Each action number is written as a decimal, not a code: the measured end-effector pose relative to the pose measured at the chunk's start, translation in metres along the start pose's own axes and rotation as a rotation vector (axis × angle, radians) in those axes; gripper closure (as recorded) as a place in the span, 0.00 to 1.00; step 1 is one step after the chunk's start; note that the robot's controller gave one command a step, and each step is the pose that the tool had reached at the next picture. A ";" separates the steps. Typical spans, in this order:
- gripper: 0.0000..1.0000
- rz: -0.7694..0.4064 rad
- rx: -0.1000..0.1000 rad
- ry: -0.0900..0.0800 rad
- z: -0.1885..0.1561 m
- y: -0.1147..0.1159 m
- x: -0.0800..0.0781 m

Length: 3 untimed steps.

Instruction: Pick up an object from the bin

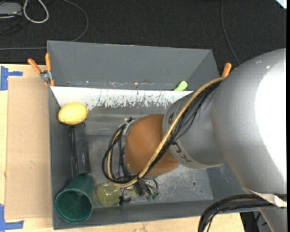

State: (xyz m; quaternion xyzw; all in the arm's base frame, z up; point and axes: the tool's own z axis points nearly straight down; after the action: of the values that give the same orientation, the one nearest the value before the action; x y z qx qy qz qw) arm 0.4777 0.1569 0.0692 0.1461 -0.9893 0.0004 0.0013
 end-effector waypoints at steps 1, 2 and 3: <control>1.00 -0.002 0.000 0.000 0.000 0.000 0.000; 1.00 0.001 0.000 0.003 -0.006 0.000 0.001; 1.00 0.003 0.000 0.005 -0.027 0.000 0.001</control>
Offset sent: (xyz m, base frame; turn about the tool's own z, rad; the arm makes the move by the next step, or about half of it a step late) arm 0.0001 0.0001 0.0121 -0.0016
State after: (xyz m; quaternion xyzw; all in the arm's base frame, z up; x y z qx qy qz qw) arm 0.4766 0.1567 0.0961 0.1447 -0.9895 0.0008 0.0038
